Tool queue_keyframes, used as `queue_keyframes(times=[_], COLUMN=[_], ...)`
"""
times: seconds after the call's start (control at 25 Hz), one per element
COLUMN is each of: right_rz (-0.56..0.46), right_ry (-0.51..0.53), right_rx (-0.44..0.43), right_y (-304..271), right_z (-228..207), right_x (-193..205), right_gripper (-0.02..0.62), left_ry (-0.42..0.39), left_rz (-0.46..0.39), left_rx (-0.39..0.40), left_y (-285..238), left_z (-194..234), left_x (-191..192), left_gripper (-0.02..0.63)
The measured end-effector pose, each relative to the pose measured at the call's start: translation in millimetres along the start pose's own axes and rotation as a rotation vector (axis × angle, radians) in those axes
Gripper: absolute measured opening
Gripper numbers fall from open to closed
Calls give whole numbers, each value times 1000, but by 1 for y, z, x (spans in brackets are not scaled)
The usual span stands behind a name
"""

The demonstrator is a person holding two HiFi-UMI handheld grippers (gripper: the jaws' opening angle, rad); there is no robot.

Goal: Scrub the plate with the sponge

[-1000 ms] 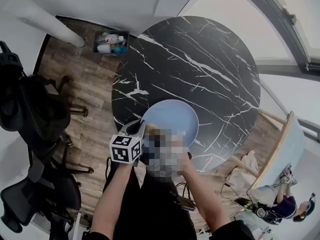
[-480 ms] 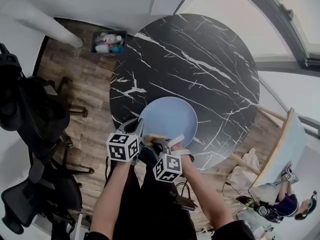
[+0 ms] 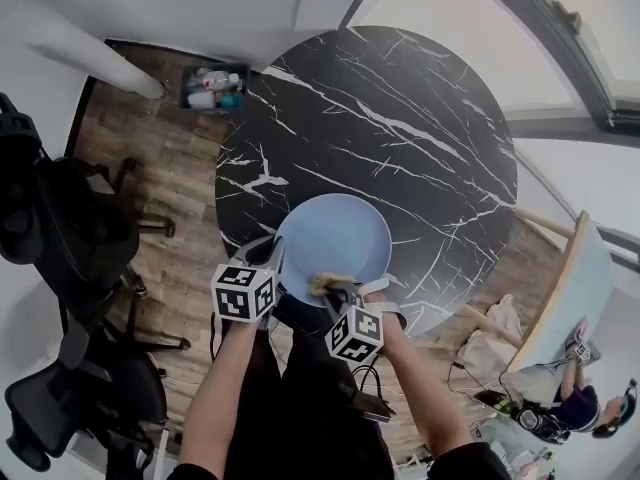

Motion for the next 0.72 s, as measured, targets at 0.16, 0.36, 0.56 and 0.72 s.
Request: queue_keyframes(times=[0.16, 0.36, 0.56, 0.72], right_rz=[33, 44, 62, 95], right_ry=[-57, -149, -197, -209], right_rx=[23, 46, 106, 139], right_y=[5, 12, 21, 23], right_z=[-9, -25, -45, -59], right_x=[6, 17, 26, 28], right_gripper=[23, 23, 23, 25], left_ry=[-18, -31, -39, -52], left_rz=[10, 16, 20, 21], left_rx=[-1, -2, 0, -5], left_y=[1, 0, -1, 0], left_z=[-1, -1, -1, -2], left_x=[-1, -1, -1, -1], left_gripper=[14, 14, 14, 15])
Point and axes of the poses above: the fingertips, and each gripper's own axes: y backward along the fingers, z to its left, x out of its underside, the point moved 6 cm from there along y, backward along the fingers, and after that the axes turned 6 degrees about -z, right-handed, at the moved point
